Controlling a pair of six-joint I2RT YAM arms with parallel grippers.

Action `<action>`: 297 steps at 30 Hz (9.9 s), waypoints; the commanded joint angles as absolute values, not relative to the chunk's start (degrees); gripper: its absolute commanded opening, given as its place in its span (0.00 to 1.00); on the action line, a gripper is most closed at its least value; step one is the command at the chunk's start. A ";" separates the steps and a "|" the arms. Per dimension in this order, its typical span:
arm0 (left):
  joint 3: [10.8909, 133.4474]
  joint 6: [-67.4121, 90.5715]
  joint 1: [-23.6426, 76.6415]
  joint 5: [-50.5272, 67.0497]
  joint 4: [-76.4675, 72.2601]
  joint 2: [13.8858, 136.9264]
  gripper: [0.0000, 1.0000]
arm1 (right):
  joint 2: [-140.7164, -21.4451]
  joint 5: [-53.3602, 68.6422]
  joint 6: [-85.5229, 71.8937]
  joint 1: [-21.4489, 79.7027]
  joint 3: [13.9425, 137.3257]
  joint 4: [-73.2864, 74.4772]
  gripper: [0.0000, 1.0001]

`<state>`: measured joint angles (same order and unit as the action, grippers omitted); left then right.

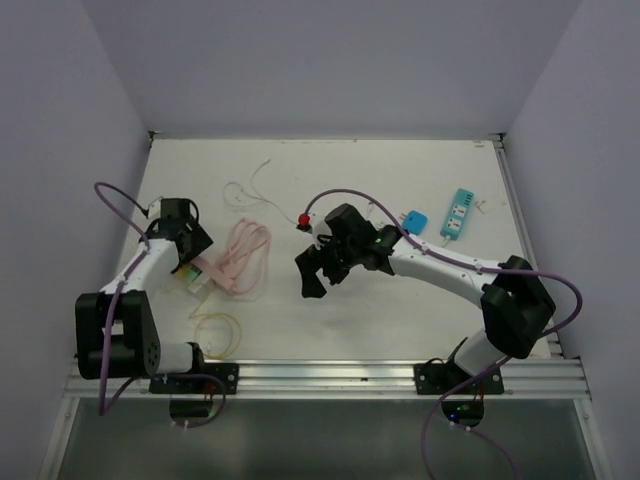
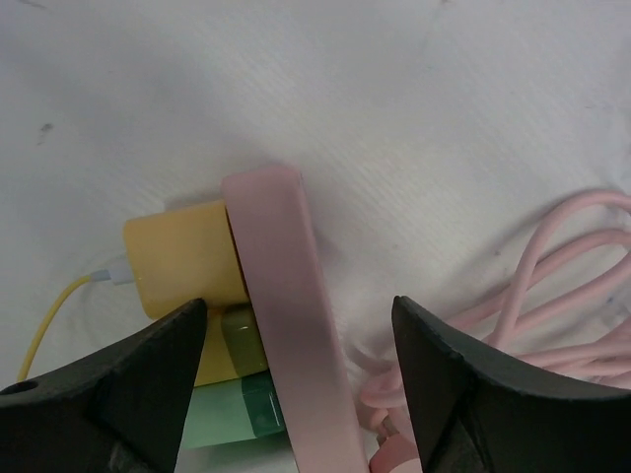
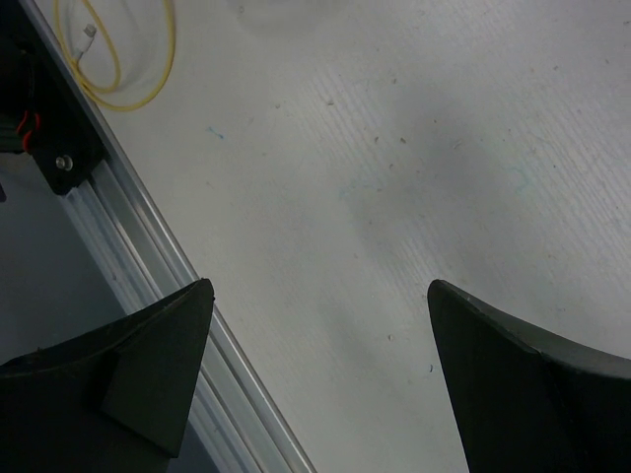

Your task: Pull the plug off the socket

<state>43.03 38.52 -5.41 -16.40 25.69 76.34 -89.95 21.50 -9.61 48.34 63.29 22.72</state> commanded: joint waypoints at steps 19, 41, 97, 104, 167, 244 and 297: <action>54.83 52.73 35.50 -1.23 15.47 91.58 0.78 | -72.17 -3.41 -15.11 48.43 51.08 16.18 0.93; 55.47 35.18 14.69 -0.97 19.68 75.24 1.00 | -82.61 -18.09 -33.91 63.19 60.28 23.90 0.90; 38.50 39.03 12.75 18.55 15.12 58.88 1.00 | -100.46 -5.19 -30.07 52.83 56.87 10.91 0.00; 41.04 37.18 12.74 15.47 12.83 64.59 1.00 | -98.88 -0.27 -22.33 51.51 56.16 10.46 0.00; 41.40 56.42 32.61 6.59 3.08 84.55 0.98 | -100.46 8.61 -28.74 38.15 47.37 6.15 0.00; 34.98 71.64 32.52 -1.39 -8.35 79.46 0.00 | -106.26 7.56 -31.90 36.92 49.30 10.54 0.00; 46.40 44.92 3.79 11.08 4.65 83.39 0.00 | -104.59 4.92 -35.33 30.94 45.88 13.18 0.00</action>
